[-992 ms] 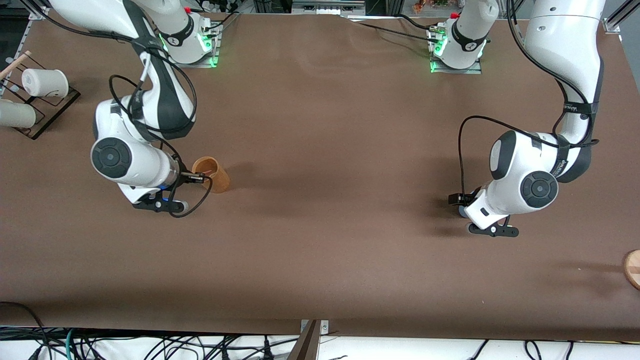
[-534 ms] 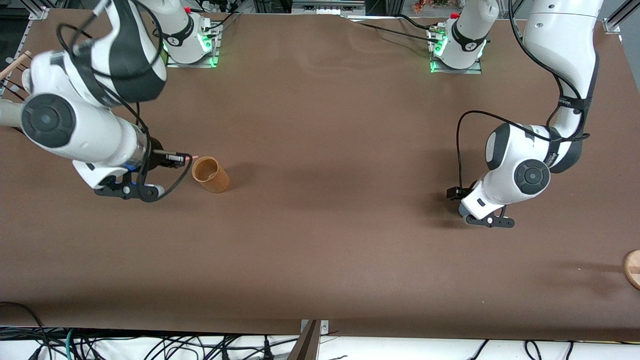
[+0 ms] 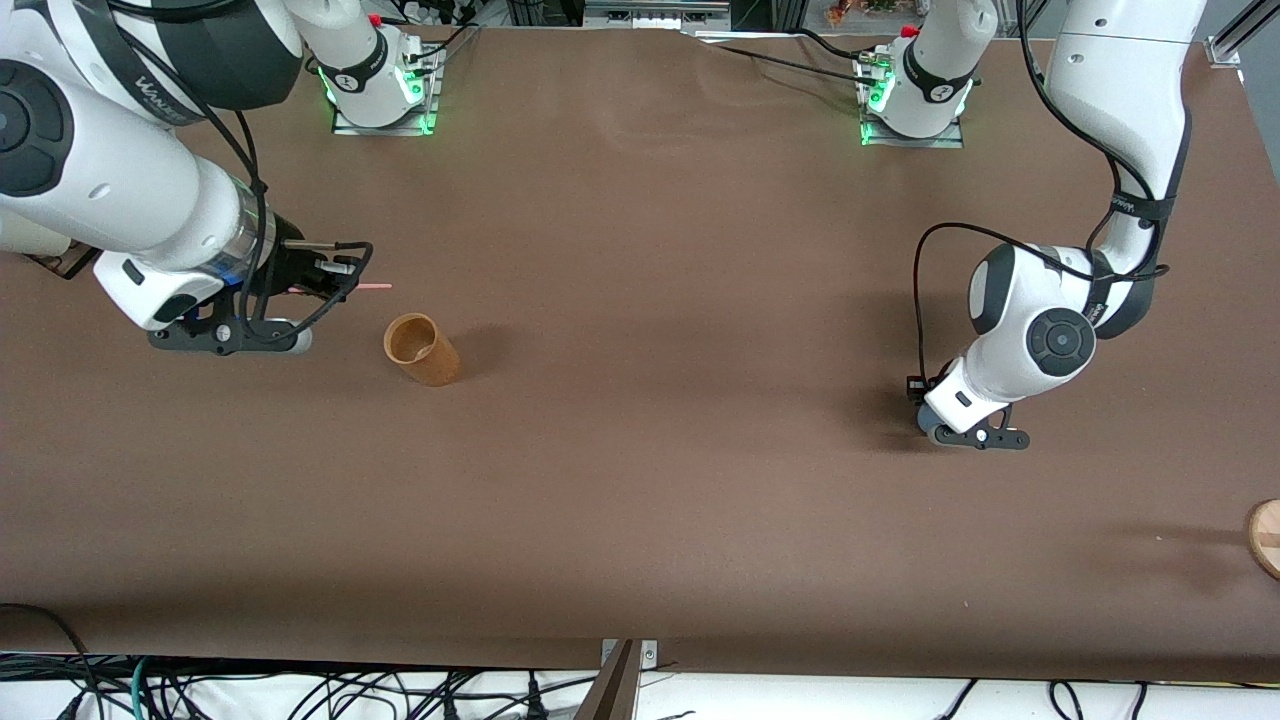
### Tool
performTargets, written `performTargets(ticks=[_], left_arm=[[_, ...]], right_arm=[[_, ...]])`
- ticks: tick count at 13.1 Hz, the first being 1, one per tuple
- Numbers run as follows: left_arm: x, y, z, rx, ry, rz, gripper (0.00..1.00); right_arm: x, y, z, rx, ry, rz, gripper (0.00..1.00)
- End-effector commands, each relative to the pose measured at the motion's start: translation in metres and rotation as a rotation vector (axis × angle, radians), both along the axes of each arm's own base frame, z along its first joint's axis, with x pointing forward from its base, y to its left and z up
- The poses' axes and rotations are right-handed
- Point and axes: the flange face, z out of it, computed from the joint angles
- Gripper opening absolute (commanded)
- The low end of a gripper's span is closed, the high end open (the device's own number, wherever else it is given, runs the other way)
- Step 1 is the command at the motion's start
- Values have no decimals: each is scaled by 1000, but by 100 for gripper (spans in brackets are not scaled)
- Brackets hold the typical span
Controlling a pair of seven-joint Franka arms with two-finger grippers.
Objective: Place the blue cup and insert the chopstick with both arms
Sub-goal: 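Lift the chopstick with the right gripper while the left gripper carries the cup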
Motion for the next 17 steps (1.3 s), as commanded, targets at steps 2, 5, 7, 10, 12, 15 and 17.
performTargets(ticks=[2, 5, 7, 10, 12, 15, 17], left_arm=[[-1, 2, 14, 1, -19, 10, 0], [12, -66, 43, -60, -32, 27, 0], [14, -152, 56, -63, -40, 81, 0], [1, -274, 66, -51, -21, 73, 0], [-18, -334, 62, -65, -19, 8, 0], [-42, -397, 34, -59, -18, 62, 0], [-47, -415, 15, -56, -15, 90, 0]], right_arm=[[2, 7, 0, 7, 3, 21, 0], [5, 6, -8, 3, 16, 22, 0], [5, 6, -10, -1, 16, 22, 0], [7, 8, -12, 0, 15, 22, 0], [7, 8, -13, 1, 17, 20, 0], [6, 9, -13, 1, 17, 19, 0], [6, 10, -15, 2, 19, 20, 0]])
